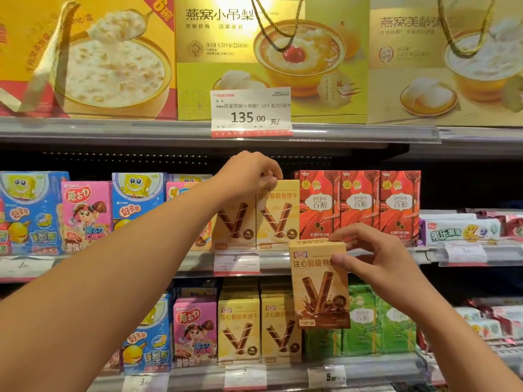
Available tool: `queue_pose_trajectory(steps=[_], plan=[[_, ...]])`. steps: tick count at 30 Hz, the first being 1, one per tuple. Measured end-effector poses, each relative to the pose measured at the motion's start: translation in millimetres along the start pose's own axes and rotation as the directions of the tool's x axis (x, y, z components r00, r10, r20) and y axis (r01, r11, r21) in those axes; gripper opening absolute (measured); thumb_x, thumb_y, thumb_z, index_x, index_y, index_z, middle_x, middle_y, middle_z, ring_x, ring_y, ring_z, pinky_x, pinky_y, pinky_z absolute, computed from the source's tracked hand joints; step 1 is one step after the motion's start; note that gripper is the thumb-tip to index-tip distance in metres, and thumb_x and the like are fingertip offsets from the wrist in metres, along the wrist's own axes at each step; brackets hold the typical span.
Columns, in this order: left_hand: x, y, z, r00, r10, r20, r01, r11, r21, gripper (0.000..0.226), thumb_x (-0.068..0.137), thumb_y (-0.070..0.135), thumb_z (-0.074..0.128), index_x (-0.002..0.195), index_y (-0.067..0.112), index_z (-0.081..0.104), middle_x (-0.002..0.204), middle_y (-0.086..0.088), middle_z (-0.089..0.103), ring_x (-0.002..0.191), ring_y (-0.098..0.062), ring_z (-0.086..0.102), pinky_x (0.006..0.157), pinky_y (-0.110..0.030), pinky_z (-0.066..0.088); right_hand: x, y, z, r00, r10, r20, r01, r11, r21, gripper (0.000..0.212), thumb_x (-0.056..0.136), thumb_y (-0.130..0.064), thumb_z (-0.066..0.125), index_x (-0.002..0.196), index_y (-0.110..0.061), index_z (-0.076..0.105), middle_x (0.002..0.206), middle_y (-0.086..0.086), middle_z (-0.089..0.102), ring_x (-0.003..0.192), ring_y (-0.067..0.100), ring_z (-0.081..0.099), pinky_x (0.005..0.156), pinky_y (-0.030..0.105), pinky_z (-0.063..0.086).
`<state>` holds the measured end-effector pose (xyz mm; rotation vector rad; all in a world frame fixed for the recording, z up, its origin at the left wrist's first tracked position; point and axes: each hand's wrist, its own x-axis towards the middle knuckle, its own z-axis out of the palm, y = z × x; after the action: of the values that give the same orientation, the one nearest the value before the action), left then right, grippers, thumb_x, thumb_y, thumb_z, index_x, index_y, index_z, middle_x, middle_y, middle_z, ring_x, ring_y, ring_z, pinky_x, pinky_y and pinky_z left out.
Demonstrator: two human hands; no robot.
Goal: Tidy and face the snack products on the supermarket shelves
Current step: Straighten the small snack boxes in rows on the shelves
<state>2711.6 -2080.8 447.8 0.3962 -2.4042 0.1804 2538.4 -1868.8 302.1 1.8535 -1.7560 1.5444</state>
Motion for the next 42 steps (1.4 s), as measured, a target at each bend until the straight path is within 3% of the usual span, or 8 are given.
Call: queue_pose_trajectory(steps=[9,14,17,21,26,29,35,42], plan=[[-6.6,2.1,7.0,0.999,0.032,-0.034,-0.025,0.981,0.192,0.037,0.099,0.041,0.055,0.134,0.03,0.06,0.135,0.004,0.062,0.122,-0.019,0.057,0.099,-0.046,0.05,-6.9,1.6,4.3,0.999,0.043,-0.01,-0.042,0.999,0.028,0.026,0.084,-0.024,0.078,0.102,-0.041,0.069,0.106,-0.011,0.071,0.103,0.013,0.066,0.074,0.043,0.063],[-79.9,11.8,18.3,0.917,0.156,-0.366,-0.138,0.988,0.076,0.031,0.097,0.035,0.059,0.125,0.024,0.066,0.13,0.004,0.062,0.121,-0.019,0.054,0.101,-0.046,0.044,-32.7,13.6,19.8,0.994,0.092,-0.058,-0.086,0.991,0.105,0.028,0.077,-0.038,0.079,0.104,-0.037,0.071,0.097,-0.009,0.074,0.097,0.012,0.072,0.075,0.034,0.063],[-151.9,16.6,48.2,0.886,0.15,-0.44,-0.163,0.987,0.008,0.027,0.097,0.033,0.059,0.119,0.02,0.069,0.122,0.002,0.065,0.116,-0.018,0.057,0.098,-0.04,0.045,-56.5,22.3,36.7,0.991,0.127,-0.053,-0.118,0.983,0.143,0.029,0.076,-0.039,0.079,0.104,-0.035,0.07,0.105,-0.01,0.074,0.101,0.011,0.071,0.072,0.029,0.061],[-248.2,14.9,110.7,0.937,-0.004,-0.349,-0.025,0.997,-0.078,0.028,0.095,0.032,0.06,0.115,0.017,0.072,0.118,0.001,0.067,0.112,-0.02,0.06,0.096,-0.038,0.046,-94.7,33.7,65.1,0.985,0.172,-0.007,-0.168,0.97,0.175,0.033,0.079,-0.038,0.079,0.11,-0.035,0.068,0.113,-0.01,0.071,0.105,0.012,0.071,0.078,0.034,0.063],[-341.5,-4.0,179.0,0.972,-0.227,-0.067,0.224,0.974,-0.046,0.039,0.094,0.038,0.053,0.122,0.015,0.069,0.132,-0.004,0.064,0.123,-0.031,0.058,0.101,-0.052,0.046,-147.5,51.4,109.3,0.962,0.229,0.147,-0.25,0.957,0.144,0.041,0.086,-0.027,0.077,0.122,-0.04,0.064,0.122,-0.013,0.062,0.118,0.01,0.062,0.084,0.031,0.061],[-378.4,-21.4,202.5,0.913,-0.403,0.057,0.4,0.915,0.057,0.051,0.097,0.044,0.048,0.14,0.019,0.056,0.152,-0.005,0.047,0.139,-0.032,0.042,0.111,-0.054,0.038,-173.0,61.9,143.3,0.953,0.223,0.206,-0.222,0.975,-0.026,0.041,0.089,-0.02,0.077,0.118,-0.045,0.064,0.114,-0.021,0.056,0.112,0.0,0.057,0.085,0.015,0.052],[-413.5,-55.8,234.7,0.791,-0.585,0.179,0.554,0.81,0.194,0.081,0.097,0.064,0.031,0.161,0.028,-0.003,0.168,0.0,-0.017,0.154,-0.025,-0.018,0.122,-0.053,0.014,-194.4,76.1,210.9,0.931,0.238,0.276,-0.203,0.968,-0.151,0.041,0.09,-0.022,0.074,0.127,-0.036,0.062,0.119,-0.028,0.051,0.112,-0.012,0.049,0.09,0.004,0.035],[-428.2,-87.6,239.1,0.738,-0.639,0.217,0.611,0.77,0.187,0.083,0.092,0.073,0.018,0.158,0.035,-0.017,0.163,0.012,-0.031,0.151,-0.021,-0.028,0.122,-0.054,0.007,-186.7,86.6,256.4,0.93,0.196,0.312,-0.123,0.964,-0.237,0.043,0.089,-0.017,0.073,0.129,-0.029,0.063,0.12,-0.019,0.053,0.105,-0.006,0.047,0.087,0.001,0.033]])
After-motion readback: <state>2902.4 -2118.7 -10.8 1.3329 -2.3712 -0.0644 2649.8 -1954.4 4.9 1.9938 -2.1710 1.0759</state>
